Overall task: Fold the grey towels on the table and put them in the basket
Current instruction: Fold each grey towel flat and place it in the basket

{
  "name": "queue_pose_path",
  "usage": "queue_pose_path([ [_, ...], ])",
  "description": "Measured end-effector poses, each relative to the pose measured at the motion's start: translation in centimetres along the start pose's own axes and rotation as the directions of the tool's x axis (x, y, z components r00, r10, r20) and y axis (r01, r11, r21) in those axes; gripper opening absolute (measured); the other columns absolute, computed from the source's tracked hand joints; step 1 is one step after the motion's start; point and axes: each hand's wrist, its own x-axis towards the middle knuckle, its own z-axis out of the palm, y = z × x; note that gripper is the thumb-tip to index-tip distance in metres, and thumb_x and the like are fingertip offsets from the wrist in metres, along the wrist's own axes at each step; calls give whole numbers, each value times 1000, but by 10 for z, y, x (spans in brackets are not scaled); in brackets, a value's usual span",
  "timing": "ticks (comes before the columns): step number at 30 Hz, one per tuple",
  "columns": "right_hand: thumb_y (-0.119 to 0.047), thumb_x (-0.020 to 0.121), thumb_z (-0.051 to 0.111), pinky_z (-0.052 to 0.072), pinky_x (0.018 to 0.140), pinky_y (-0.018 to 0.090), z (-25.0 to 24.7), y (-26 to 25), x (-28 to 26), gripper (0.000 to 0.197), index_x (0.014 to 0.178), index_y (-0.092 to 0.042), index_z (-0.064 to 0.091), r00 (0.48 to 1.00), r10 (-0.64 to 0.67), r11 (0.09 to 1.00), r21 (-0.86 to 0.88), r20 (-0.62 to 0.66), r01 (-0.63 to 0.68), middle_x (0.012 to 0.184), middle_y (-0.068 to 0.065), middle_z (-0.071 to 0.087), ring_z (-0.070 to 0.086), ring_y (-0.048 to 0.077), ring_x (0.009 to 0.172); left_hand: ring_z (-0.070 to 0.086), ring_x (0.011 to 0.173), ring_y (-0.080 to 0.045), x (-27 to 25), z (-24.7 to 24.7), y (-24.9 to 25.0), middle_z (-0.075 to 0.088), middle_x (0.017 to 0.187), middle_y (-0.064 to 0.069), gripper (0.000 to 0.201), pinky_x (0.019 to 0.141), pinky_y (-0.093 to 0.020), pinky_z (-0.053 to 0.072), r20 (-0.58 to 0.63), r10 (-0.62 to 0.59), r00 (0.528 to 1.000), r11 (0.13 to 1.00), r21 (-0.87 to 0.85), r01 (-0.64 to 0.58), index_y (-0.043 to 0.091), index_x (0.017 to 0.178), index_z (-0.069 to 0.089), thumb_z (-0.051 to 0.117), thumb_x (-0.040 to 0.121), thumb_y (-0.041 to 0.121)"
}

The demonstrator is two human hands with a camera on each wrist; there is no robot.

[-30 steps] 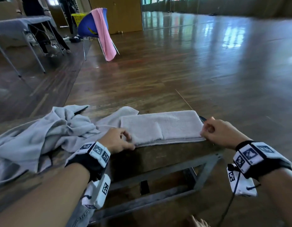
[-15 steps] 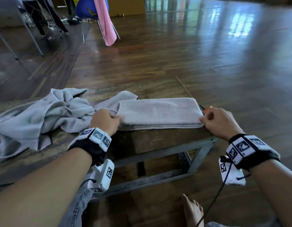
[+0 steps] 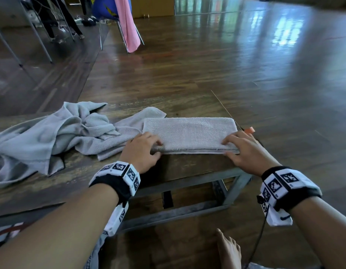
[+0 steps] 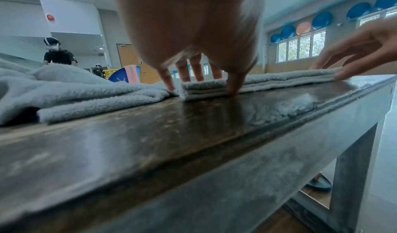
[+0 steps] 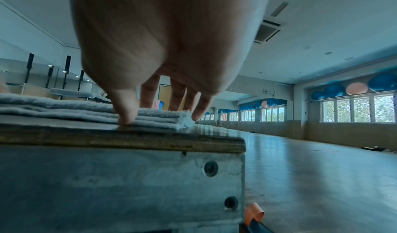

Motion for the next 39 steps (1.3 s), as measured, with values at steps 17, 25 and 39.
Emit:
queue_pose_path([
  [17,-47,78,77,47,87,41,-14,-3,3,16,78,-39,64,994,-56,994,88,-93,65,93,-21,66,58,11,102,61,81,-16,-21,-24,-21,69,83,0,13,76,-33,50,-115,-73,991,960,-278,39,16,80,73,84,74,16],
  [25,-48,91,61,44,80,36,-11,-1,2,11,88,-39,55,993,-92,988,115,-69,99,96,-19,65,52,0,87,57,76,-12,-18,-22,-19,65,78,5,13,70,-28,43,-88,-107,990,968,-236,84,15,80,71,82,75,21],
  [39,-52,83,67,46,91,36,-11,-7,-7,16,92,-39,66,966,-253,967,47,53,250,95,-20,60,51,-3,101,52,91,-14,-19,-26,-17,56,92,3,16,77,-24,37,62,-97,993,979,-172,106,21,84,68,70,75,8],
])
